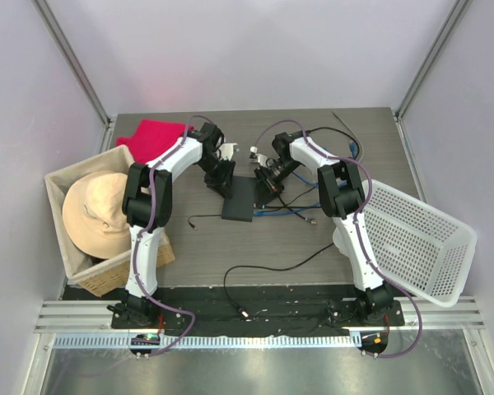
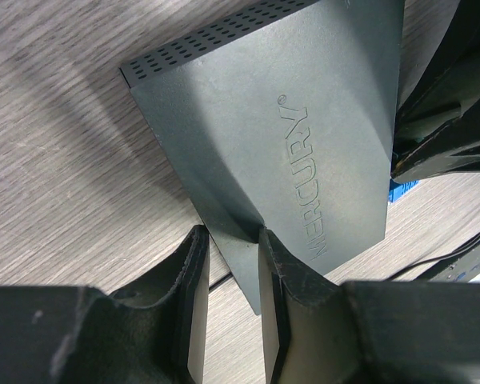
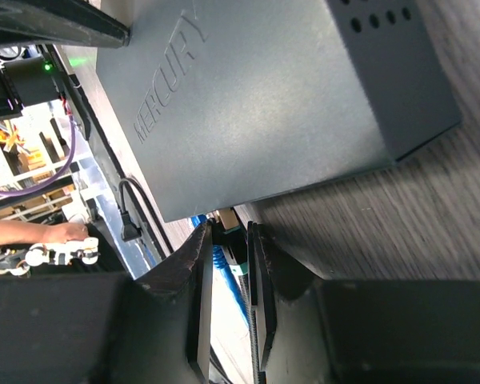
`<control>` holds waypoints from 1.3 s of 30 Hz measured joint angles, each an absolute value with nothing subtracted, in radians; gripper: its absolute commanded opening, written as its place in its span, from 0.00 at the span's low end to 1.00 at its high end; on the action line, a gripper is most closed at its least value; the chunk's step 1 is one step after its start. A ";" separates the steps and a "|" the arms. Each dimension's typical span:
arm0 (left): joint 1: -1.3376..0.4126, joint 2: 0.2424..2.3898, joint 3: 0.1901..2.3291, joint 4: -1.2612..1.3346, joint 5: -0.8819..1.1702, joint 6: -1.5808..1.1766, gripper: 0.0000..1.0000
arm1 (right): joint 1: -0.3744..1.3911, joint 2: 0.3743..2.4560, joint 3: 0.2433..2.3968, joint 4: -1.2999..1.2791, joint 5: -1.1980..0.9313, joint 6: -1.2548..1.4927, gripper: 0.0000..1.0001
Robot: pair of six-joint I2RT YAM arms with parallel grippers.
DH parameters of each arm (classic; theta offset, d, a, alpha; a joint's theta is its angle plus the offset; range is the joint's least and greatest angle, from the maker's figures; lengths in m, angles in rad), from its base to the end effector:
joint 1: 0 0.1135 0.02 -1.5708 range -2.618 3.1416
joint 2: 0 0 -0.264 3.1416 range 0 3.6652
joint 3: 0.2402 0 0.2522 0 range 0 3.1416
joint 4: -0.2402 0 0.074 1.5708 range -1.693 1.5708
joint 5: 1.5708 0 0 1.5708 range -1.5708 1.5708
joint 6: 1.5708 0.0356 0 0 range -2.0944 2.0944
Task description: Pull the plug from the switch port
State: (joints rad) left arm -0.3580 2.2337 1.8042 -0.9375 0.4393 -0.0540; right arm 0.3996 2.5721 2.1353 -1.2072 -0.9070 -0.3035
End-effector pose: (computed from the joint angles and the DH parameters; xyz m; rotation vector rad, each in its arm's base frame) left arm 0.4177 -0.1724 0.1701 0.5135 2.9074 -0.7068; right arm 0.4337 0.2136 0.1109 0.8941 -2.5791 -1.3238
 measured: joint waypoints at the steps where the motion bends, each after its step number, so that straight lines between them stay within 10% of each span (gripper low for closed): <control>1: -0.358 2.234 1.804 -0.938 0.439 -0.054 0.00 | 0.399 2.567 2.126 -1.202 -0.908 -0.308 0.01; 25: -0.361 2.247 1.823 -0.948 0.443 -0.071 0.00 | 0.242 2.572 2.347 -1.312 -0.807 -0.585 0.01; 35: -0.361 2.247 1.823 -0.948 0.443 -0.071 0.00 | 0.062 2.545 2.459 -0.880 -0.503 -0.342 0.01; 39: -0.361 2.247 1.823 -0.948 0.442 -0.071 0.00 | 0.001 2.545 2.459 -0.699 -0.261 -0.227 0.52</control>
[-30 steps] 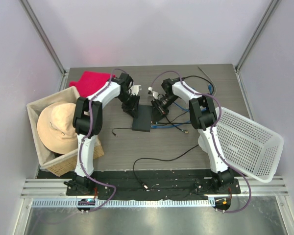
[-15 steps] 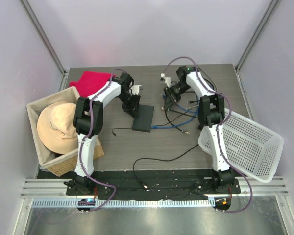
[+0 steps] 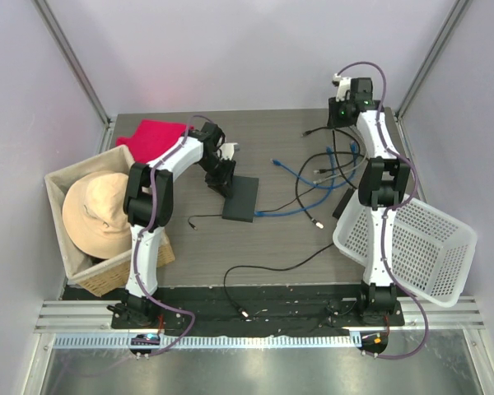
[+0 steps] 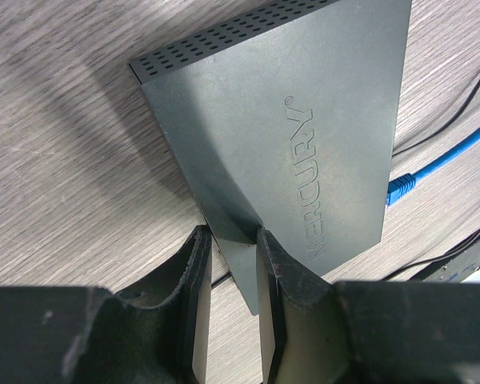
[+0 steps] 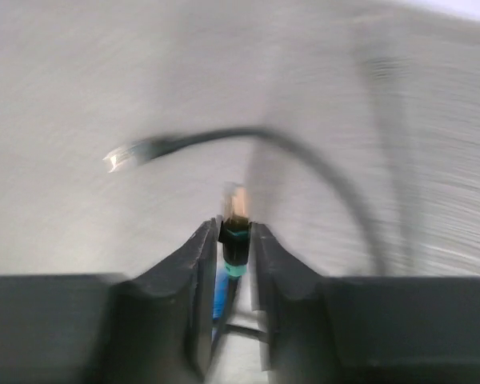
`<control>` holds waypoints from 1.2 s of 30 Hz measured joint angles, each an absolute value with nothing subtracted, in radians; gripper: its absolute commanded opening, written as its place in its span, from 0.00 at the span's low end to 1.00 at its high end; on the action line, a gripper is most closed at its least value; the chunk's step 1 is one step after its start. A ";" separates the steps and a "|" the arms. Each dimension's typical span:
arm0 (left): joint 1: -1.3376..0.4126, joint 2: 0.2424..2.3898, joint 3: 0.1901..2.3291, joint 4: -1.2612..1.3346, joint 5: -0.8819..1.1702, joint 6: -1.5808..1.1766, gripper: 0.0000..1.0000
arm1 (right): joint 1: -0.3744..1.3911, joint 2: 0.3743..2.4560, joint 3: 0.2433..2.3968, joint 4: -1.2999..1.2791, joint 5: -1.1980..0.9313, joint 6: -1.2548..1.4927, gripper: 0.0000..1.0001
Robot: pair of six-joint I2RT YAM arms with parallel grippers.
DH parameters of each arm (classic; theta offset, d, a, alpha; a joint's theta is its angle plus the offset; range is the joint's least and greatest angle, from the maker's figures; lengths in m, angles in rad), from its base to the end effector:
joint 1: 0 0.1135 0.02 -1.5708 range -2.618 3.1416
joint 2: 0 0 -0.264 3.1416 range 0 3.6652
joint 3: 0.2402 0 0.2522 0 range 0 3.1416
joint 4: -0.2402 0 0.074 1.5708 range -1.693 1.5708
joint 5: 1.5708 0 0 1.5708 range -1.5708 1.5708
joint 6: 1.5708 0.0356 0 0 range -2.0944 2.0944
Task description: Pull the plug from the switch port
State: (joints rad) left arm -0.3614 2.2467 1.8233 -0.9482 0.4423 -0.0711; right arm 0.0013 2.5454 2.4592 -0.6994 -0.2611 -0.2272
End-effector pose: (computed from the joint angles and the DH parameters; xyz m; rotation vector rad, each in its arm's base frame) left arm 0.4194 -0.1748 0.1694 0.4940 2.9195 -0.7135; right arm 0.5643 0.0099 0.2238 -0.3911 2.2981 0.1950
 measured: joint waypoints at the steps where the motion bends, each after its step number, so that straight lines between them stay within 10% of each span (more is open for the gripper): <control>1: -0.361 2.247 1.823 -0.948 0.442 -0.071 0.00 | -0.009 2.545 2.459 -0.666 -0.221 -0.201 0.61; 18: -0.362 2.247 1.824 -0.949 0.441 -0.071 0.00 | 0.142 2.337 2.004 -0.566 -0.771 -0.109 0.58; 36: -0.362 2.247 1.824 -0.949 0.441 -0.071 0.00 | 0.328 2.367 1.911 -1.220 -1.036 -0.640 0.47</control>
State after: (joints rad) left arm -0.3618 2.2467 1.8236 -0.9485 0.4408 -0.0711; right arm 0.3279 2.3669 1.9110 -1.2198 -1.0355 -0.6395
